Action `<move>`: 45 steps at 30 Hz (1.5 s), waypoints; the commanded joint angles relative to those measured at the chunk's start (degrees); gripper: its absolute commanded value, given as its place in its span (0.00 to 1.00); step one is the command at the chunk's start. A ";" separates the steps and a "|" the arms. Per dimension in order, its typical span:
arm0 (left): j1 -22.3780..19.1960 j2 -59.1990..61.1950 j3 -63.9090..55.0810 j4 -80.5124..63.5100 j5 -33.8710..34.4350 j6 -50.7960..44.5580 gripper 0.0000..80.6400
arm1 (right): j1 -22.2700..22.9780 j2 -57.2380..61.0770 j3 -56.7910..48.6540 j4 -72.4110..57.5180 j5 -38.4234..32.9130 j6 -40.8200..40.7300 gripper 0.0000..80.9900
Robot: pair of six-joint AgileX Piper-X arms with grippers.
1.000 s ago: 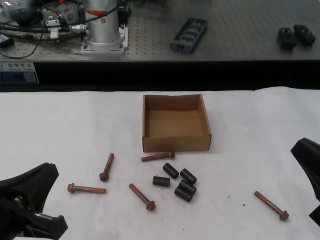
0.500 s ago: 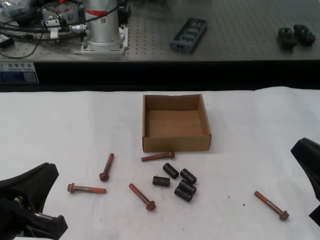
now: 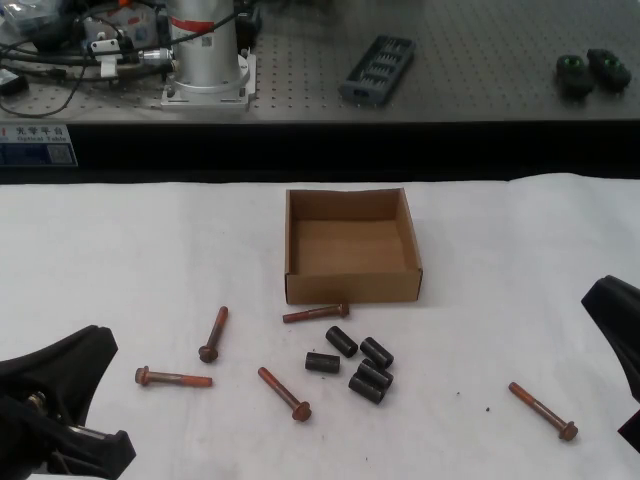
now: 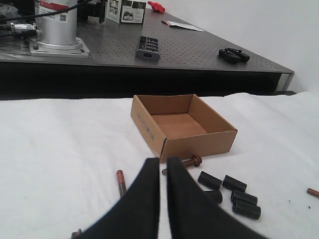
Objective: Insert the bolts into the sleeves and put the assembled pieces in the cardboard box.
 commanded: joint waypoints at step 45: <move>-0.29 -0.05 -0.29 -5.44 17.20 -15.24 0.05 | -0.45 -0.20 -6.08 14.91 -13.33 -1.89 0.05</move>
